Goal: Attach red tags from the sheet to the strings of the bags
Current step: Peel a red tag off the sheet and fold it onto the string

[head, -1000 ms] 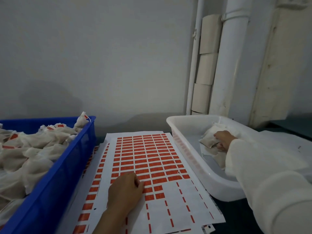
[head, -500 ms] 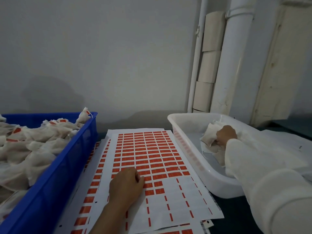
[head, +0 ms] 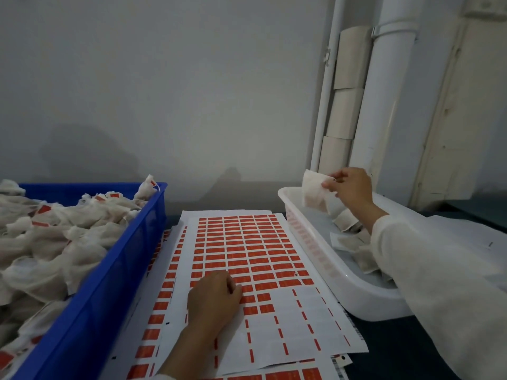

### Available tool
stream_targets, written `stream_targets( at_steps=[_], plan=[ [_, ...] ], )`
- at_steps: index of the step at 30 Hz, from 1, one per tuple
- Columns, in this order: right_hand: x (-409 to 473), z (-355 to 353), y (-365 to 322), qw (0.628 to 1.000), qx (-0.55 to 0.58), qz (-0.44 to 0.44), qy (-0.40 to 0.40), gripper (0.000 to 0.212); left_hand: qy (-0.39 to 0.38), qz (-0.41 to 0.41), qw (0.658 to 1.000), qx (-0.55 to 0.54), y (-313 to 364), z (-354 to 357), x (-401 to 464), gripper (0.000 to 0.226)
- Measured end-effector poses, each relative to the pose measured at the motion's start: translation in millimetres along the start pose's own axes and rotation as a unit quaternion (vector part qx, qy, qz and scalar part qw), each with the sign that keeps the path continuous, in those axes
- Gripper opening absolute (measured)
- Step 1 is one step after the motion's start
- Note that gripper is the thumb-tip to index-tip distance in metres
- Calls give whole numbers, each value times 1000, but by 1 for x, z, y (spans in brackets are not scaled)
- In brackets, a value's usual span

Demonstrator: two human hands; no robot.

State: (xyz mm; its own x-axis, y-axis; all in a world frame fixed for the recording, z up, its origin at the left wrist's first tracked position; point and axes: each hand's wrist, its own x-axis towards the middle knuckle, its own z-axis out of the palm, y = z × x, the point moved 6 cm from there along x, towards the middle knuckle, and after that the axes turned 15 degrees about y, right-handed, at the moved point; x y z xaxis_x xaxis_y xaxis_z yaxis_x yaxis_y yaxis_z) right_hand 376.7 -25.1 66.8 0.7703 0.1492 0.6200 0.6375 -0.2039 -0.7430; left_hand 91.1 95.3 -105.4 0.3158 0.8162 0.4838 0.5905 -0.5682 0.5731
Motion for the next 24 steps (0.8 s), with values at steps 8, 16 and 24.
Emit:
stream_targets(
  at_steps=[8,16,24],
  plan=[
    [-118,27,-69,986,113,11,-121,6,-47,-155,895,-416,17,-20,5,15],
    [-210,52,-47,967,122,108,-195,8,-50,-118,907,-400,24,-19,-2,44],
    [-229,56,-13,946,192,200,-167,1,-33,-160,929,-331,9,-12,-4,60]
  ],
)
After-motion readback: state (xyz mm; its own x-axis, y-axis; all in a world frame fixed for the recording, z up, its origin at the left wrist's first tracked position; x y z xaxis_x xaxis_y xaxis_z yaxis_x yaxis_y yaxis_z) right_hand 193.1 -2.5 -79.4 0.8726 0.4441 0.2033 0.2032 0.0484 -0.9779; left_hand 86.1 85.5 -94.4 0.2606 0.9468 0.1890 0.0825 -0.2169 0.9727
